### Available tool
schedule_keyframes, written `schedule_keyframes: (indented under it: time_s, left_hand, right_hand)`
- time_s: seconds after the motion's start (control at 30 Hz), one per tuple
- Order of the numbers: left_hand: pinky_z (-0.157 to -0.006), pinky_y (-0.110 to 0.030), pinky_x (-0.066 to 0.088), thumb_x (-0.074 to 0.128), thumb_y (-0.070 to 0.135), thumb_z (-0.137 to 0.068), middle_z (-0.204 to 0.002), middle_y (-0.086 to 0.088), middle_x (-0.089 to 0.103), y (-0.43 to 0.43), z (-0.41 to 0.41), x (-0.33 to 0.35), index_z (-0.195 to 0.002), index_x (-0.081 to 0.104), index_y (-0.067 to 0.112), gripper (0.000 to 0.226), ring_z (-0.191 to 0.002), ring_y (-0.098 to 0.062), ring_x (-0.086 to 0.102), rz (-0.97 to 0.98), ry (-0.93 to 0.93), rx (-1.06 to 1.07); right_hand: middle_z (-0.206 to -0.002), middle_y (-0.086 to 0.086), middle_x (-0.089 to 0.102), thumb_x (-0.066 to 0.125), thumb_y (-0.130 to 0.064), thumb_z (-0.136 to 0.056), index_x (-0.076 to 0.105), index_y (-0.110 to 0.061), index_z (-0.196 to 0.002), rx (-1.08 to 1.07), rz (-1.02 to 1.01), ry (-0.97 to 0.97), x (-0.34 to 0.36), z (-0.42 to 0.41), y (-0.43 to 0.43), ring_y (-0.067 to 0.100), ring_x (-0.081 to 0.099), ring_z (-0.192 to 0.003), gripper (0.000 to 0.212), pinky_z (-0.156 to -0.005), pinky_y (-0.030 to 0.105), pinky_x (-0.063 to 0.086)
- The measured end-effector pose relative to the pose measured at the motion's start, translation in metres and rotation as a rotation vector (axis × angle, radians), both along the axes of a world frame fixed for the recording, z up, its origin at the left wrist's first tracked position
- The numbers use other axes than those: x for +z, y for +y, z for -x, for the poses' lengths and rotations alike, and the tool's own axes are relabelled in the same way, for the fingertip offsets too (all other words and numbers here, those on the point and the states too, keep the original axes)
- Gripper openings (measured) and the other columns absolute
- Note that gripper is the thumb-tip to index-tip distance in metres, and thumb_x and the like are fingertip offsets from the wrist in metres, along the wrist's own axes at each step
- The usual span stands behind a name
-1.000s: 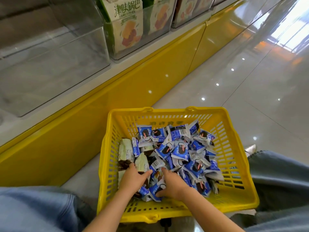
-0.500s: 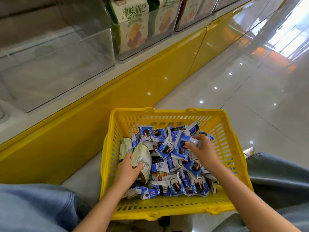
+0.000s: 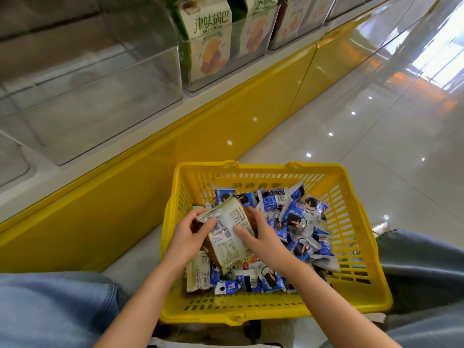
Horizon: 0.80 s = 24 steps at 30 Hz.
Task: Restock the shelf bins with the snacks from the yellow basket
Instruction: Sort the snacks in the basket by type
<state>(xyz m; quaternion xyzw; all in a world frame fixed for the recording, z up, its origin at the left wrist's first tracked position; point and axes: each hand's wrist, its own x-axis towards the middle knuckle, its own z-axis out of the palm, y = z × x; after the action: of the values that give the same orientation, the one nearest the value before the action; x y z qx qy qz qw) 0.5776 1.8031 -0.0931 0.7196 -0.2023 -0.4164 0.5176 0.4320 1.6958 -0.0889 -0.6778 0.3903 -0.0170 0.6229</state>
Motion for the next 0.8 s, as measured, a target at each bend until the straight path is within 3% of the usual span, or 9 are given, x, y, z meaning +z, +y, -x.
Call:
schedule_keyframes:
  time_s: [0.03,0.1,0.2,0.27,0.3,0.43,0.57,0.7,0.8]
  left_hand:
    - [-0.063,-0.024,0.055,0.061,0.035,-0.084,-0.102,0.000,0.068,0.001,0.001,0.001,-0.100,0.056,0.035,0.017,-0.083,-0.010,0.068,0.020,0.052,0.046]
    - [-0.062,-0.022,0.053,0.059,0.045,-0.077,-0.101,-0.004,0.067,0.003,0.002,0.003,-0.105,0.057,0.029,0.032,-0.083,-0.009,0.069,0.046,0.173,0.147]
    - [-0.070,-0.027,0.051,0.054,0.058,-0.073,-0.102,-0.004,0.069,0.007,0.002,0.004,-0.113,0.054,0.022,0.054,-0.087,-0.011,0.069,0.009,0.302,0.133]
    - [-0.076,-0.033,0.053,0.059,0.062,-0.069,-0.105,-0.003,0.069,0.010,0.005,0.005,-0.118,0.050,0.021,0.064,-0.092,-0.013,0.068,-0.015,0.364,0.019]
    - [-0.080,-0.036,0.054,0.065,0.062,-0.066,-0.109,-0.002,0.068,0.010,0.007,0.006,-0.120,0.048,0.022,0.070,-0.095,-0.014,0.067,-0.036,0.374,-0.039]
    - [-0.077,-0.025,0.054,0.076,0.049,-0.059,-0.110,0.010,0.068,0.015,0.005,0.007,-0.112,0.052,0.033,0.060,-0.096,-0.005,0.066,-0.040,0.243,-0.033]
    - [-0.080,-0.023,0.050,0.078,0.044,-0.056,-0.105,0.014,0.067,0.024,-0.017,0.009,-0.113,0.050,0.033,0.064,-0.095,0.000,0.064,-0.023,0.091,0.124]
    - [-0.077,-0.023,0.052,0.077,0.044,-0.056,-0.098,0.015,0.068,0.029,-0.033,0.011,-0.104,0.049,0.036,0.056,-0.090,0.002,0.065,0.010,0.044,0.226]
    - [-0.074,-0.022,0.052,0.076,0.048,-0.051,-0.096,0.016,0.069,0.032,-0.040,0.011,-0.103,0.051,0.036,0.059,-0.090,0.001,0.066,0.024,0.049,0.265]
  right_hand:
    - [-0.122,-0.011,0.057,0.058,-0.047,-0.084,0.033,-0.020,-0.140,-0.020,-0.132,-0.029,0.003,-0.002,0.000,0.002,0.063,-0.101,0.067,-0.076,0.023,0.055]
    - [-0.109,-0.010,0.067,0.060,-0.050,-0.082,0.051,-0.023,-0.122,-0.011,-0.219,-0.016,0.007,-0.003,-0.002,0.005,0.068,-0.090,0.050,-0.071,0.022,0.056]
    - [-0.079,-0.022,0.069,0.060,-0.048,-0.084,0.059,-0.027,-0.095,-0.049,-0.201,-0.026,0.009,-0.002,-0.004,-0.006,0.066,-0.072,0.024,-0.062,0.011,0.050]
    - [-0.058,-0.028,0.059,0.058,-0.047,-0.085,0.058,-0.023,-0.090,-0.138,-0.108,-0.053,0.009,-0.004,-0.002,-0.012,0.055,-0.054,0.025,-0.051,0.006,0.041]
    - [-0.057,-0.026,0.059,0.058,-0.049,-0.085,0.058,-0.022,-0.091,-0.204,-0.066,-0.056,0.008,-0.005,-0.001,-0.011,0.054,-0.053,0.027,-0.050,0.007,0.041]
    - [-0.098,-0.009,0.070,0.049,-0.048,-0.090,0.060,-0.024,-0.111,-0.246,-0.085,-0.122,-0.001,-0.016,0.009,0.002,0.065,-0.090,0.034,-0.072,0.019,0.053]
    - [-0.116,-0.012,0.065,0.038,-0.040,-0.097,0.054,-0.029,-0.122,-0.196,-0.087,-0.096,-0.027,-0.017,0.009,0.005,0.058,-0.111,0.032,-0.094,0.024,0.047]
    - [-0.131,0.002,0.054,0.050,-0.029,-0.095,0.043,-0.011,-0.135,0.003,-0.021,0.299,-0.074,-0.012,0.018,0.014,0.052,-0.117,0.044,-0.096,0.025,0.042]
    - [-0.114,0.004,0.057,0.058,-0.029,-0.091,0.045,-0.015,-0.120,0.142,-0.040,0.451,-0.095,-0.021,0.031,0.013,0.053,-0.101,0.035,-0.084,0.023,0.043]
